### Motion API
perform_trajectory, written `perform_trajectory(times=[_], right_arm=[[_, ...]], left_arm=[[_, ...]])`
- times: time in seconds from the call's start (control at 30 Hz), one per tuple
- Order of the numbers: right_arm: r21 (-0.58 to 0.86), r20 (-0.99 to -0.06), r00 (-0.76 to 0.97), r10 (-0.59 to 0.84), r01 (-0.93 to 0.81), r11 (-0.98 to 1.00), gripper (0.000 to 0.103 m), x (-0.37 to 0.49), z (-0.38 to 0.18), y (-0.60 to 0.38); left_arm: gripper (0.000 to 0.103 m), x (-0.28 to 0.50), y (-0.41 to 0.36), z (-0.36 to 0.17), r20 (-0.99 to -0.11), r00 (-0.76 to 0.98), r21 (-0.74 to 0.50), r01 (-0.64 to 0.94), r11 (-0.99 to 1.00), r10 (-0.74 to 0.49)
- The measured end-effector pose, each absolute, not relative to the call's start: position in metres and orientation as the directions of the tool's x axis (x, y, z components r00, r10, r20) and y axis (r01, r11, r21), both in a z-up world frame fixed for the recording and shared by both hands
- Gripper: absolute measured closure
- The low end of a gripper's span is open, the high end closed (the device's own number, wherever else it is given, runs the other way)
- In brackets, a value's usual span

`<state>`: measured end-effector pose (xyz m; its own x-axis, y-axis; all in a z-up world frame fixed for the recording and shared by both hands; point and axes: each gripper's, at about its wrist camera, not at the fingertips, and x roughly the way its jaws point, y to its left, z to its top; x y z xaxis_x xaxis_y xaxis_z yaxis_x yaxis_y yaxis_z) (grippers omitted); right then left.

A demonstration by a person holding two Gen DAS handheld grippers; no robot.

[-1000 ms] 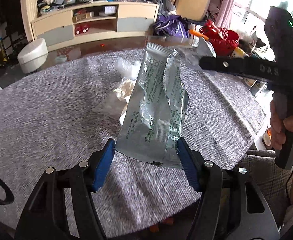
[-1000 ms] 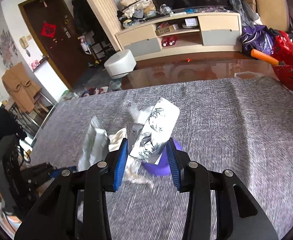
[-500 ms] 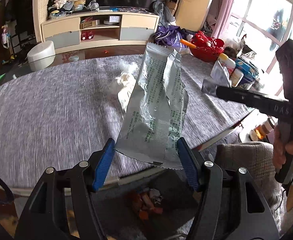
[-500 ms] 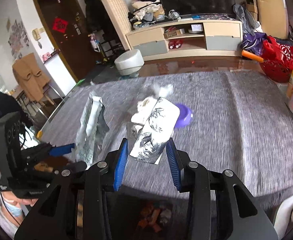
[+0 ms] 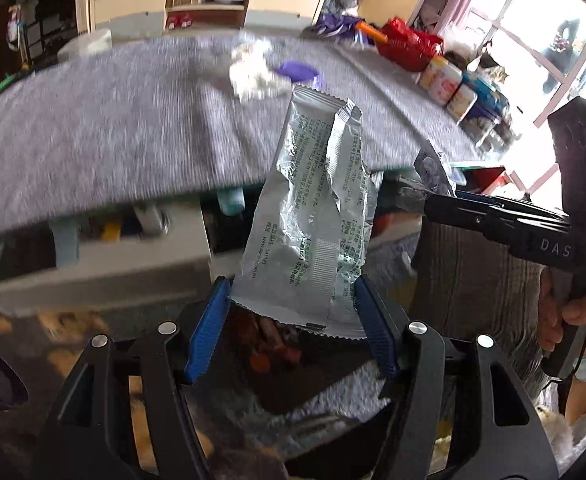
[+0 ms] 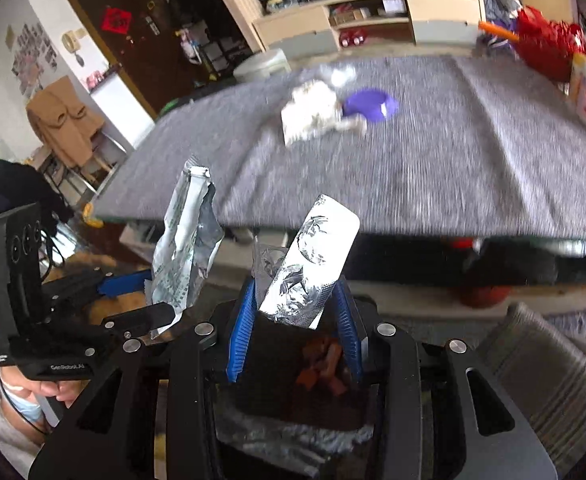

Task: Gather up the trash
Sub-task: 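Lower both grippers into the black bin and open them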

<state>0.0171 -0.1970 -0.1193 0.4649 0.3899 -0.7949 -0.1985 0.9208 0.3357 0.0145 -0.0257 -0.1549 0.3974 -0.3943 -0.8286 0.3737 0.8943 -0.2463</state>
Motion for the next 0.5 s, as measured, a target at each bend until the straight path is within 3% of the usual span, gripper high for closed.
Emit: perform_trajectory(times=[0.5], right_arm=[[0.333, -0.878, 0.328, 0.348, -0.102, 0.937, 0.063, -0.003, -0.2, -0.188]], left_arm=[[0.042, 0.0, -0.034, -0.236, -0.906, 0.267, -0.241, 0.314, 0.918, -0.329]])
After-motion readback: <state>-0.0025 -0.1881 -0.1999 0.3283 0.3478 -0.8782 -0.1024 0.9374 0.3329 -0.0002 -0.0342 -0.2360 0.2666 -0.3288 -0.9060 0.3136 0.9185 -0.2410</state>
